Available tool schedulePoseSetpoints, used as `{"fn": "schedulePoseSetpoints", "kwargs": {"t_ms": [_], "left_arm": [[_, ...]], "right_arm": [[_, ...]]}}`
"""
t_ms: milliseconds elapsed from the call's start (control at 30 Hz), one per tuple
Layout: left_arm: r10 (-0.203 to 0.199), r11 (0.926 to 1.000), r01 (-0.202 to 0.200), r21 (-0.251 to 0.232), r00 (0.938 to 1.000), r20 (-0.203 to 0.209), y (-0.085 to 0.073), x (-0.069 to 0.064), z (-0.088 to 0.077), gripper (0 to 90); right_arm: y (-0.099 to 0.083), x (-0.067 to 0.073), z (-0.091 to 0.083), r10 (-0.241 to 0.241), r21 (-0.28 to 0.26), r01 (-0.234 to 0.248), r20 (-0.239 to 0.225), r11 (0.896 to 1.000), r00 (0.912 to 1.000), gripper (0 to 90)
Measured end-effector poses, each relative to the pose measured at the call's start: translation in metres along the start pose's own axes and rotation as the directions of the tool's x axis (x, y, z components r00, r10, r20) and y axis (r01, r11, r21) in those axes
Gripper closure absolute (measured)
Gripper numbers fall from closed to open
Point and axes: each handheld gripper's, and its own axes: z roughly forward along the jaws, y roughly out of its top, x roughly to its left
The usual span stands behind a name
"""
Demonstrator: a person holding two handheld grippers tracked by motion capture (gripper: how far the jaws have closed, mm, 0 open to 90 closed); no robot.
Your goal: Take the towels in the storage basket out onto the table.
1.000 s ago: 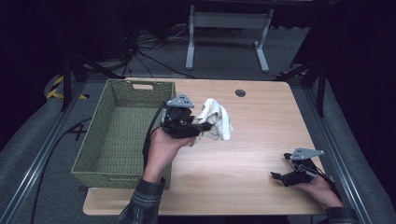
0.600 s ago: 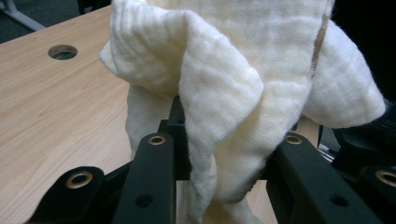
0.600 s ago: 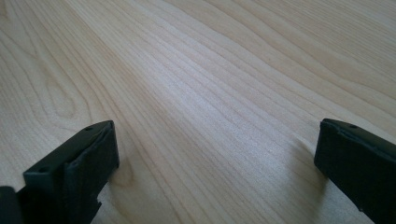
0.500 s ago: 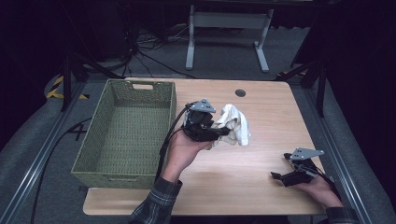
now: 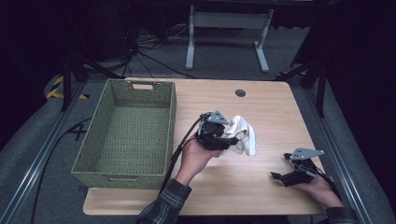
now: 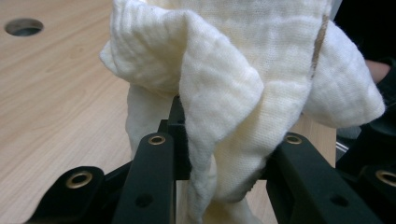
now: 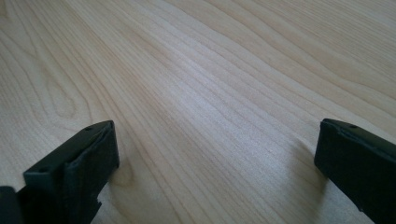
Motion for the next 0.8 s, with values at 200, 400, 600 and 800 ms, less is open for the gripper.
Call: {"fn": "schedulePoseSetpoints", "kwargs": {"t_ms": [200, 400, 600, 800], "left_arm": [[0.022, 0.9991, -0.022, 0.036, 0.9997, 0.014, -0.007, -0.003, 0.021, 70.6], [0.035, 0.9971, -0.035, 0.068, 0.9994, 0.006, -0.017, -0.004, 0.038, 70.5], [0.050, 0.9932, -0.048, 0.106, 0.9986, -0.017, -0.027, -0.003, 0.054, 70.5], [0.060, 0.9865, -0.056, 0.154, 0.9979, -0.023, -0.036, 0.000, 0.070, 70.4]], "right_arm": [[0.000, 0.001, 0.000, -0.003, 0.001, 0.003, -0.007, 1.000, 1.0000, 0.2], [0.000, 0.001, 0.000, -0.005, 0.000, 0.005, -0.009, 1.000, 0.9999, 0.1], [0.000, 0.001, 0.000, -0.007, 0.000, 0.007, -0.010, 1.000, 0.9999, 0.2], [0.000, 0.001, 0.000, -0.011, 0.001, 0.011, -0.012, 1.000, 0.9999, 0.2]]}}
